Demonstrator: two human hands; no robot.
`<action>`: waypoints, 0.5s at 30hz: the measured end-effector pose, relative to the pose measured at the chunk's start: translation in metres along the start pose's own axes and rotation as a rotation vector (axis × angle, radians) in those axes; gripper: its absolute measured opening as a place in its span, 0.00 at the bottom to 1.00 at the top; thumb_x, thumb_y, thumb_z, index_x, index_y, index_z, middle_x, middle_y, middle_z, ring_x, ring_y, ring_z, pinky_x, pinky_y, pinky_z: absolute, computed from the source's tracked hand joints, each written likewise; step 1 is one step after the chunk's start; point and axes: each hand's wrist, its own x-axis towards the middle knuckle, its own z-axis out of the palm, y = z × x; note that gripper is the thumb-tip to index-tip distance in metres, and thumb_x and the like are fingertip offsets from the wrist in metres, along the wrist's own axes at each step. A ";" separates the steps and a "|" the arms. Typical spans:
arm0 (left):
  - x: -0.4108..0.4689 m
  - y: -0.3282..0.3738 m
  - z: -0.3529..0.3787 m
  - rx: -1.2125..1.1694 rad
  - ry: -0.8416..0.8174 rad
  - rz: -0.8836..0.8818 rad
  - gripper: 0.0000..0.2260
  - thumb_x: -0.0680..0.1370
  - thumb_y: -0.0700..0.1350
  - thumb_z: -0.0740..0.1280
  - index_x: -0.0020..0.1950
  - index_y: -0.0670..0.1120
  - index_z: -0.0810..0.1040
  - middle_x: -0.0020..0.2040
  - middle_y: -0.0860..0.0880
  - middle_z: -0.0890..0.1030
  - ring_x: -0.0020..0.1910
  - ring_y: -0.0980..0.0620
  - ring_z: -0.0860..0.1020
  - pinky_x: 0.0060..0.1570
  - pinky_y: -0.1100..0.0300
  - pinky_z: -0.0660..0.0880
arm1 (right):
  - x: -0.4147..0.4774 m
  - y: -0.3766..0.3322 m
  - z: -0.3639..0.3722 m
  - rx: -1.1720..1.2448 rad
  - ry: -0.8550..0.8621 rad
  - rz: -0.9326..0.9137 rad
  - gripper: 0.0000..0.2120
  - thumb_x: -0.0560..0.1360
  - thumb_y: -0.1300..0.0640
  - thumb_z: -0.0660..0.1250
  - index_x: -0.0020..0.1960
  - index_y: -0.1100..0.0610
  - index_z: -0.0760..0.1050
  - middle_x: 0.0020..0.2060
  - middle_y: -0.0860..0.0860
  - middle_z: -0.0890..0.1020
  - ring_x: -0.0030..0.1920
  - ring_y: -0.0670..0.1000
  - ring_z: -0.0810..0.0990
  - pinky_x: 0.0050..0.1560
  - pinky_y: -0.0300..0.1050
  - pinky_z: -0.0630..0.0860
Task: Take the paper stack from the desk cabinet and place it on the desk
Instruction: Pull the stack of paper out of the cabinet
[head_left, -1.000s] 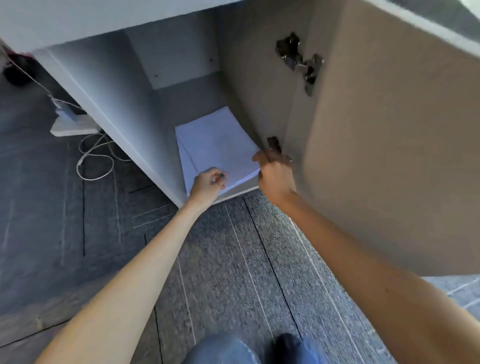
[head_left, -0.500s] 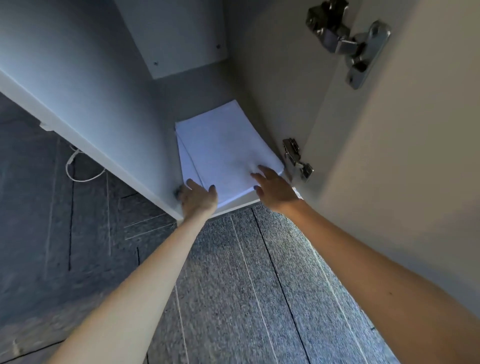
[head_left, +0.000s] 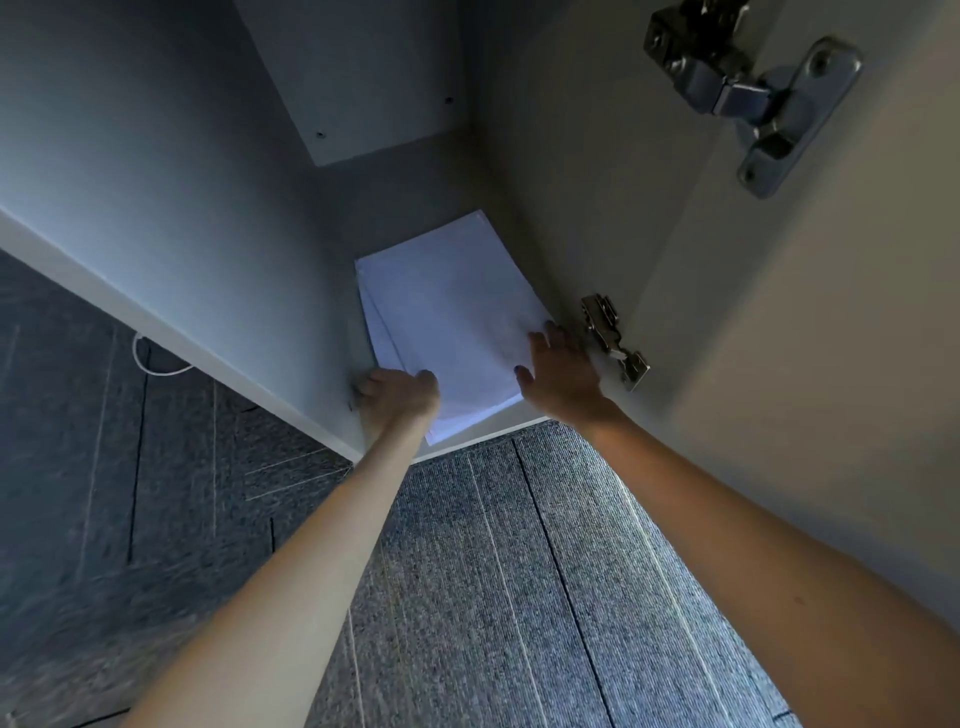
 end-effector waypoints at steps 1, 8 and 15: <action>0.003 0.002 0.001 -0.086 -0.018 -0.037 0.32 0.75 0.53 0.63 0.71 0.36 0.58 0.73 0.37 0.62 0.72 0.38 0.64 0.68 0.48 0.66 | 0.001 0.000 0.001 0.000 0.011 0.000 0.25 0.77 0.51 0.59 0.71 0.61 0.63 0.74 0.60 0.62 0.74 0.62 0.60 0.71 0.54 0.60; 0.012 0.006 -0.008 -0.583 -0.134 -0.144 0.27 0.71 0.47 0.73 0.66 0.37 0.72 0.60 0.45 0.78 0.59 0.46 0.78 0.59 0.55 0.75 | 0.009 0.002 -0.007 0.148 0.024 0.064 0.22 0.75 0.55 0.60 0.66 0.64 0.69 0.66 0.60 0.70 0.65 0.62 0.72 0.60 0.51 0.71; 0.006 0.008 -0.014 -0.579 -0.195 -0.143 0.09 0.74 0.44 0.70 0.50 0.41 0.76 0.40 0.47 0.77 0.33 0.52 0.72 0.32 0.60 0.69 | 0.015 0.003 -0.014 0.181 -0.021 0.072 0.21 0.74 0.56 0.60 0.66 0.61 0.70 0.68 0.58 0.68 0.66 0.60 0.72 0.59 0.50 0.72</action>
